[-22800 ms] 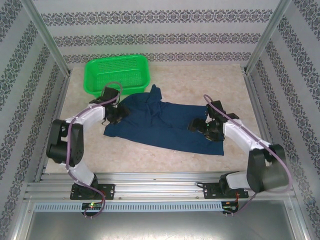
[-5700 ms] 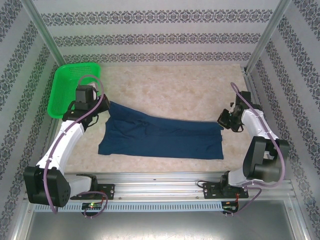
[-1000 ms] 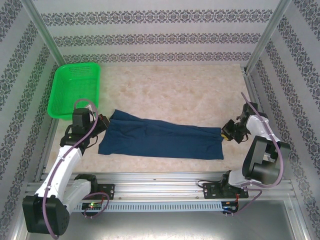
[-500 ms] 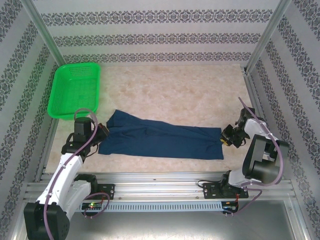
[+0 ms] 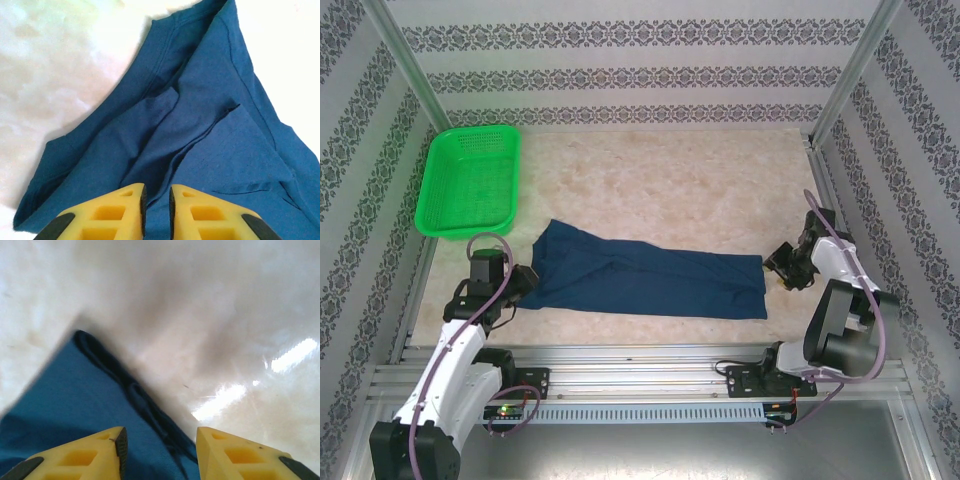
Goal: Fold and stack the t-shirts
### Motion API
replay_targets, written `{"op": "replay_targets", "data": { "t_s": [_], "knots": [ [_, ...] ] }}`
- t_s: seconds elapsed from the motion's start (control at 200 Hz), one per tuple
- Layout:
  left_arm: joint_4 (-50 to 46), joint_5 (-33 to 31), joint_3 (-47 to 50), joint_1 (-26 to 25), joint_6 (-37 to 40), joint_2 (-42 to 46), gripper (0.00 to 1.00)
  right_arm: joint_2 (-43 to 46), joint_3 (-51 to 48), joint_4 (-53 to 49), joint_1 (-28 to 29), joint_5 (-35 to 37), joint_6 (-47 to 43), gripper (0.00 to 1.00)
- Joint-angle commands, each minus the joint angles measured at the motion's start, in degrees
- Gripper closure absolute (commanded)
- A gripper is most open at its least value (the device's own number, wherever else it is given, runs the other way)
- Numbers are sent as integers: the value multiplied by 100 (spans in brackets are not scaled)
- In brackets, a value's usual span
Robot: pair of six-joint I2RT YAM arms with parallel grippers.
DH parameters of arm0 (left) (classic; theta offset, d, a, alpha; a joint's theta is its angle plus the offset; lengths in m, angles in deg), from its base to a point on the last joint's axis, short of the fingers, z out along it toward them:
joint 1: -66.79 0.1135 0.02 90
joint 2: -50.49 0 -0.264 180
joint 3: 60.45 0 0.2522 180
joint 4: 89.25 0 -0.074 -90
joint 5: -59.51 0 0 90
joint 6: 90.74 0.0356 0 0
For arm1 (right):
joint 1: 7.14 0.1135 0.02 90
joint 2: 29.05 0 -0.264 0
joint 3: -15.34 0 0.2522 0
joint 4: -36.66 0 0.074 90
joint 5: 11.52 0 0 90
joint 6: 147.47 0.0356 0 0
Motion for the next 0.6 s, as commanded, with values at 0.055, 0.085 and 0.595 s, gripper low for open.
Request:
{"op": "replay_targets", "data": {
  "t_s": [0.055,0.085,0.595],
  "knots": [
    [-509,-71,-195,74,-62,240,59,450,326,96,-7,-227,145,53],
    [-651,-107,-319,69,-36,260,55,473,369,90,19,-277,135,52],
    [739,551,-2714,-396,843,-3688,21,-1245,865,417,531,-79,-369,41]
  ]
}}
